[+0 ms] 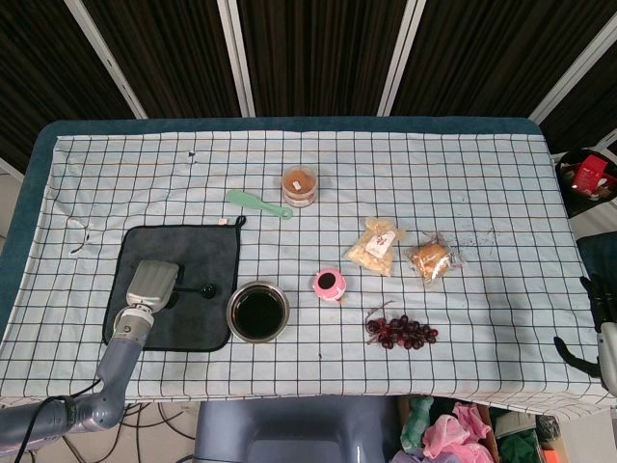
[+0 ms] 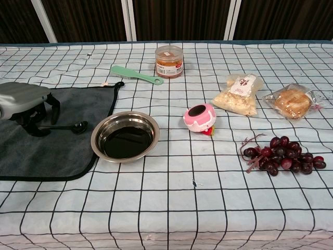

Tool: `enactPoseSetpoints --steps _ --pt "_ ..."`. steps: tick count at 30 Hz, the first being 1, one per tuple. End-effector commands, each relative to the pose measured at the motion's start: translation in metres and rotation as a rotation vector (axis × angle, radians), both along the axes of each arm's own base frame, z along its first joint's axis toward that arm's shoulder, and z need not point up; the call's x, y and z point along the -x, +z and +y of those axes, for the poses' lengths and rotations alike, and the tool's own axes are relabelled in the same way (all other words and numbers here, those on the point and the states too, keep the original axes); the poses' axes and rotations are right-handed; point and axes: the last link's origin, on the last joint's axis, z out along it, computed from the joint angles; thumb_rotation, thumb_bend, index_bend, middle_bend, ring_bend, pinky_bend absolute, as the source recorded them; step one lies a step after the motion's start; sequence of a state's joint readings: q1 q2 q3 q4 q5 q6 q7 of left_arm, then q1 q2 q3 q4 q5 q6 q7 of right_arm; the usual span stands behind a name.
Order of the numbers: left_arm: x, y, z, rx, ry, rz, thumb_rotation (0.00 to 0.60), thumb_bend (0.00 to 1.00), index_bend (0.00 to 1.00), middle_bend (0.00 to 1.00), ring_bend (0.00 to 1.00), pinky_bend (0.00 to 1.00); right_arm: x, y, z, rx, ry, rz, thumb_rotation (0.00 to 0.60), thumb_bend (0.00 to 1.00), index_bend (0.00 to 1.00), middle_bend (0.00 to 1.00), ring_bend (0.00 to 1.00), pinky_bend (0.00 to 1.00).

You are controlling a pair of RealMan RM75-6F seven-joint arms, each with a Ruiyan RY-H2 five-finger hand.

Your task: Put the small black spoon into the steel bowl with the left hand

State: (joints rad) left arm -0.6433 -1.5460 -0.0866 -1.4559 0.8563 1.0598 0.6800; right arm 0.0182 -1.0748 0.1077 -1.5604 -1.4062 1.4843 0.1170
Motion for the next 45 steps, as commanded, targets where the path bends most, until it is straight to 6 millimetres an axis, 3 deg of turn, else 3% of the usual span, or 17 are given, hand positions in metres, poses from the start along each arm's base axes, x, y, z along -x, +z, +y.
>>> enactPoseSetpoints --steps 1,45 --pt "0.0001 -0.0002 0.0000 0.000 0.000 0.000 0.600 0.32 0.53 0.88 0.87 0.76 -0.0001 0.0001 0.0002 0.001 0.000 0.000 0.600 0.23 0.00 0.01 0.10 0.22" --pt "-0.0015 -0.0026 0.0008 0.003 0.005 0.005 0.600 0.41 0.57 0.89 0.87 0.76 -0.0016 -0.0011 0.0004 -0.006 0.005 -0.002 0.600 0.23 0.00 0.01 0.10 0.22"
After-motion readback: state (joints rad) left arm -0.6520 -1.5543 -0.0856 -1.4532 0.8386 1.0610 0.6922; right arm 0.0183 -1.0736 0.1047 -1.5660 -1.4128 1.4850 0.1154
